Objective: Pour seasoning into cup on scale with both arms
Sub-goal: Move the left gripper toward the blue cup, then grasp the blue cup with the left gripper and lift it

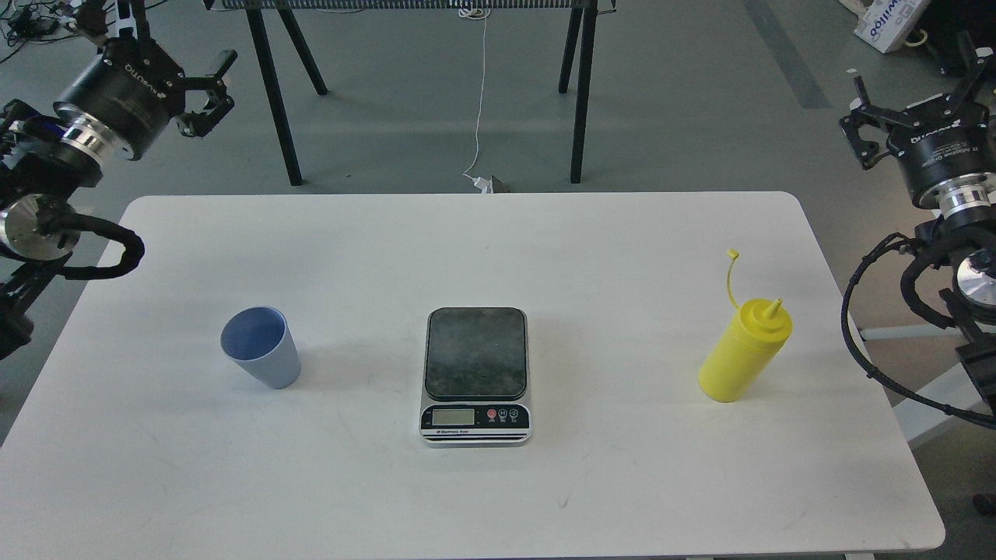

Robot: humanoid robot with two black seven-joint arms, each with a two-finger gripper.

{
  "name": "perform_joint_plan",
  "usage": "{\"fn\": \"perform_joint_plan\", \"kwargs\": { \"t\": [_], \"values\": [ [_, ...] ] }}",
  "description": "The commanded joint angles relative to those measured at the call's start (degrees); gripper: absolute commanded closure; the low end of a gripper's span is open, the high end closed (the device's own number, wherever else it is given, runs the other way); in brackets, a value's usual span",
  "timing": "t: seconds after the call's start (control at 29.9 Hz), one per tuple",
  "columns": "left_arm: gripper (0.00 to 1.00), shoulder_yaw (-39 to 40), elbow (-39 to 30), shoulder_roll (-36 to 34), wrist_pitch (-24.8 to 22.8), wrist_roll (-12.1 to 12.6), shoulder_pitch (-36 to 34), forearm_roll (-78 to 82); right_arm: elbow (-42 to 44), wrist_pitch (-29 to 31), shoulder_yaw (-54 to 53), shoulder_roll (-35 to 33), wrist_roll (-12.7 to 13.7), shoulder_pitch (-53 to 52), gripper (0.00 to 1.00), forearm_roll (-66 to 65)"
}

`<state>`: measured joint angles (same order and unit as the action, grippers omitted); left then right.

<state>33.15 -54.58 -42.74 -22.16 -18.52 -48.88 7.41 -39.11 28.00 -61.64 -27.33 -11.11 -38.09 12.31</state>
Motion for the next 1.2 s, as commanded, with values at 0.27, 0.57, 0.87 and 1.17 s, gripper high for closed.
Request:
{"fn": "perform_joint_plan", "kwargs": {
  "t": [0.27, 0.57, 0.87, 1.17],
  "values": [
    [0.06, -0.8, -16.3, -14.2, 6.5, -5.7, 4.6, 43.3, -2.7, 0.0, -4.2, -3.3, 0.0, 4.4, 0.01, 0.0],
    [0.12, -3.5, -16.9, -17.0, 17.6, -5.7, 8.4, 77.7, -4.4, 0.0, -4.7, -5.0, 0.0, 6.0, 0.01, 0.1],
    [0.20, -14.2, -10.6, -16.0, 29.4, -6.5, 10.9, 103.1, -4.6, 0.0, -5.0, -5.0, 0.2, 6.0, 0.01, 0.7],
    [0.35, -21.7, -2.3, -7.8, 31.1, -5.2, 11.2, 103.1, -4.6, 0.0, -5.0, -5.1, 0.2, 6.0, 0.01, 0.7]
  ]
}}
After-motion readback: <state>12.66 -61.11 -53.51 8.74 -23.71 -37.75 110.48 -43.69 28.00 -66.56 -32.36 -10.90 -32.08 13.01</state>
